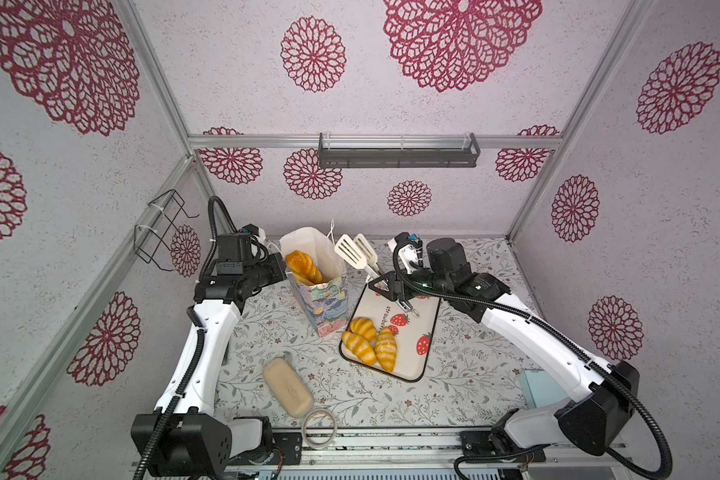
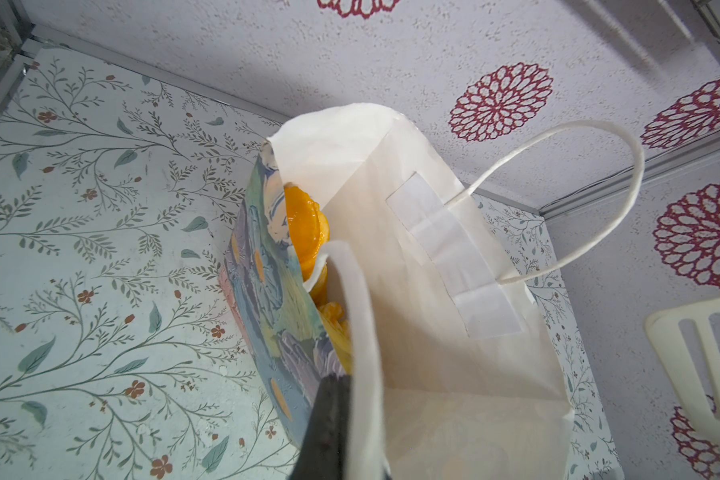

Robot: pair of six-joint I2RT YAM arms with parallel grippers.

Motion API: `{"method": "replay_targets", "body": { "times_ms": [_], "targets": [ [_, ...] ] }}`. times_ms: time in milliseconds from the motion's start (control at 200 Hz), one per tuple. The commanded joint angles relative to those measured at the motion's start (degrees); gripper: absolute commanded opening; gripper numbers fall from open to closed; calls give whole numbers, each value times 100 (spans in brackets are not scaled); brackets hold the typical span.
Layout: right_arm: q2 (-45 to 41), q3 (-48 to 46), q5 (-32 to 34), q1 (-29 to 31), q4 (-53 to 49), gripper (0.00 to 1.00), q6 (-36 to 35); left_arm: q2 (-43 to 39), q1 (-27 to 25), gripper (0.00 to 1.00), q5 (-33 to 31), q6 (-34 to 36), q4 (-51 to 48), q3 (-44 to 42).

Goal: Place the fake bread into the paper bag
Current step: 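Lift the empty tongs out of the bag and move over the tray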

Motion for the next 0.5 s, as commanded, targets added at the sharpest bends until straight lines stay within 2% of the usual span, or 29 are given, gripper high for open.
{"method": "replay_targets", "body": {
  "times_ms": [0,495],
  "targets": [
    [-419,-100,194,-38,-23,52,-39,-32,35,0,45,-17,89,-54],
    [-1004,-878,541,-106,-1093,52,30,-36,36,0,45,-17,96,-62]
  ]
}}
